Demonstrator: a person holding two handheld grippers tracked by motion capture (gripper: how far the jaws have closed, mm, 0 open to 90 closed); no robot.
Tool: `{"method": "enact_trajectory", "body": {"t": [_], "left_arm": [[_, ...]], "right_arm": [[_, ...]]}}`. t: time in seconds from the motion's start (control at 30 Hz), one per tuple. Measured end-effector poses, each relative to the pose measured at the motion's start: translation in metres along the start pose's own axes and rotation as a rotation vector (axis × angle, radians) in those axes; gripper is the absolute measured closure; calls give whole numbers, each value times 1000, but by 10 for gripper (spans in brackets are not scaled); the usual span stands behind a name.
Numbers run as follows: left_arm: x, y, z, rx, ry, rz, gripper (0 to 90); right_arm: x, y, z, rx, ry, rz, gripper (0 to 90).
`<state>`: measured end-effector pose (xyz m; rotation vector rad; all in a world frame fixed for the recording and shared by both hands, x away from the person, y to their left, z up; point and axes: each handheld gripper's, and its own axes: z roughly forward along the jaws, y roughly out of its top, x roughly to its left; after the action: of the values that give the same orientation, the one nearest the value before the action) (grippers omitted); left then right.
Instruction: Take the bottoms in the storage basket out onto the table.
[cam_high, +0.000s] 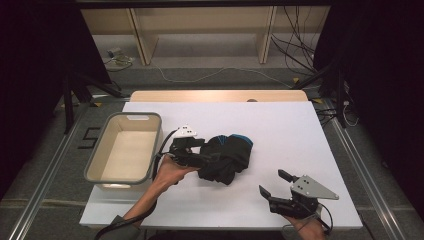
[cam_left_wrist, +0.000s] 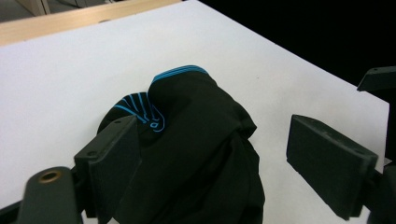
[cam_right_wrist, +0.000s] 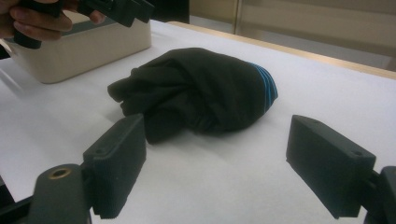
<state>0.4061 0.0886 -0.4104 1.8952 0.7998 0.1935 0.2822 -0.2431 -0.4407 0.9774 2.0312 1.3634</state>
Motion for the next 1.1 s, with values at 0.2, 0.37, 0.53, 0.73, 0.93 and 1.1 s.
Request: {"method": "enact_trajectory", "body": {"t": [0.2, 0.37, 0.53, 0.73, 0.93, 1.1], "left_arm": [[-2, -3, -6, -28, -1, 5, 174], [-2, -7, -11, -48, -6, 17, 172], [-3, -12, -14, -69, -15, 32, 170], [-5, -15, -19, -96, -24, 48, 165], [-8, -18, -24, -118, -31, 65, 163], [-10, -21, -27, -132, -38, 79, 163]], "right_arm": [[0, 0, 0, 1, 0, 2, 208], [0, 0, 0, 4, 1, 1, 208], [1, 0, 0, 3, -1, 3, 208], [0, 0, 0, 2, 1, 1, 208], [0, 0, 0, -4, 0, 4, 208], [0, 0, 0, -4, 2, 9, 208]]}}
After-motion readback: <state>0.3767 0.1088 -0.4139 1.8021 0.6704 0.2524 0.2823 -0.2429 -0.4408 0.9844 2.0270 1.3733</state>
